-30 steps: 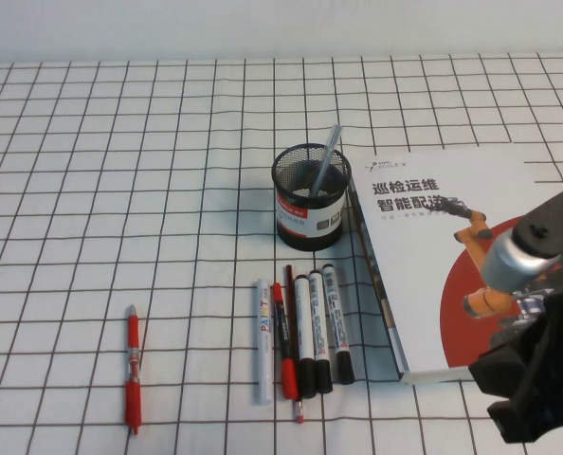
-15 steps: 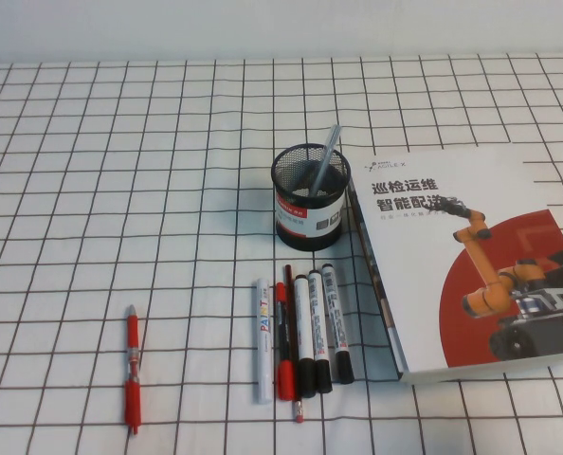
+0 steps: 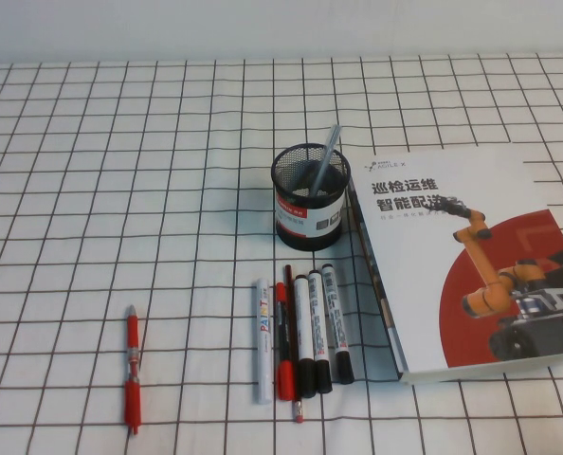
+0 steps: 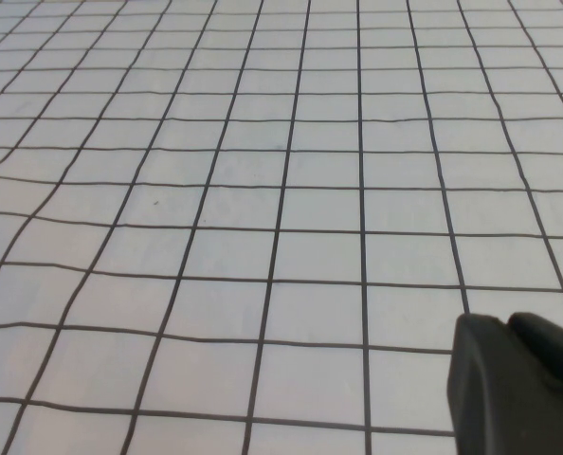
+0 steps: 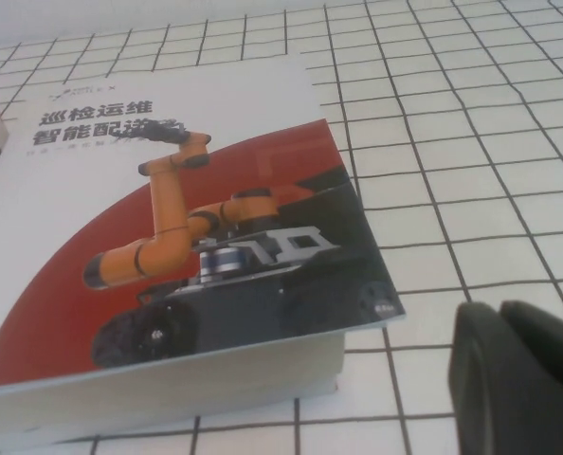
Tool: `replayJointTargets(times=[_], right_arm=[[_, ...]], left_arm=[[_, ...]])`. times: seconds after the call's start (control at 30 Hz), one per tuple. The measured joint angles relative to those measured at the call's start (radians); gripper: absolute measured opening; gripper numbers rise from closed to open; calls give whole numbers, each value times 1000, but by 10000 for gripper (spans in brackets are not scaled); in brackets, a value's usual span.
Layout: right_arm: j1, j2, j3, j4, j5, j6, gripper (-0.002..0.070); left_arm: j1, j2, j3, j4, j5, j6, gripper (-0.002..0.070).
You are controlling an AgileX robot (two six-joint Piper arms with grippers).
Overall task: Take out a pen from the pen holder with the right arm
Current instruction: 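Take a marker out of the pen holder and lay it on the table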
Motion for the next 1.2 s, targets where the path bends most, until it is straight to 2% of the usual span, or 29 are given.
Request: replayJointTargets(times=[0.33, 0.63, 1.2], right_arm=[[0, -135, 33, -87, -16, 0, -15], [0, -135, 34, -117, 108, 0, -15], [0, -135, 34, -117, 119, 0, -16]], left_arm=[[0, 0, 0, 0, 0, 0, -3], [0, 0, 0, 0, 0, 0, -3], [0, 0, 0, 0, 0, 0, -3]])
